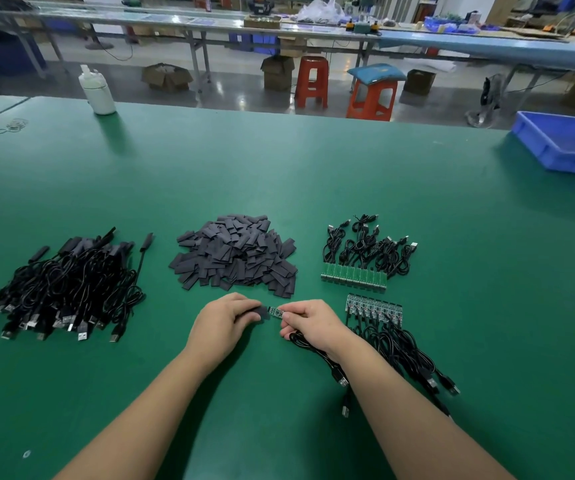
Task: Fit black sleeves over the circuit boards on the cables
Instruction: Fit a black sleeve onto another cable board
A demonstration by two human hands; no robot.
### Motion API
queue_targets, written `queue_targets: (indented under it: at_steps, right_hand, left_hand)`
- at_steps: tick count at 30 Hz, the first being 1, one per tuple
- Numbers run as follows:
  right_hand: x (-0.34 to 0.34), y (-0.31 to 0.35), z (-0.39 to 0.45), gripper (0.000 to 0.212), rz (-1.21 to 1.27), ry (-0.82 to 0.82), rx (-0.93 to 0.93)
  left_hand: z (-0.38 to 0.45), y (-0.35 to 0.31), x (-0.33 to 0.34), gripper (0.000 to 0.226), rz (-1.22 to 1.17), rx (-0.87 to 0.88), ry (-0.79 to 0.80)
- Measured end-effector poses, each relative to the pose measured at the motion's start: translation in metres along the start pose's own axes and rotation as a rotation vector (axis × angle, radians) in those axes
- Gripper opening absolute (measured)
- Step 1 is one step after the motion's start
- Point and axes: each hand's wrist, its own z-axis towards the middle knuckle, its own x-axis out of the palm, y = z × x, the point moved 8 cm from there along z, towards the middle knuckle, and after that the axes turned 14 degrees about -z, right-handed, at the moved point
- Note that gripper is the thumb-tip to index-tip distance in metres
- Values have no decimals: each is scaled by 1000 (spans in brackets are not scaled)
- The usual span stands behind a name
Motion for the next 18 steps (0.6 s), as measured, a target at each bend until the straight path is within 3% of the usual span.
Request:
queue_targets:
  at_steps: [18]
  right_hand:
    - [4, -7, 7, 18, 38, 20, -26]
  left_hand:
    - [3, -1, -2, 24, -64, -36, 18]
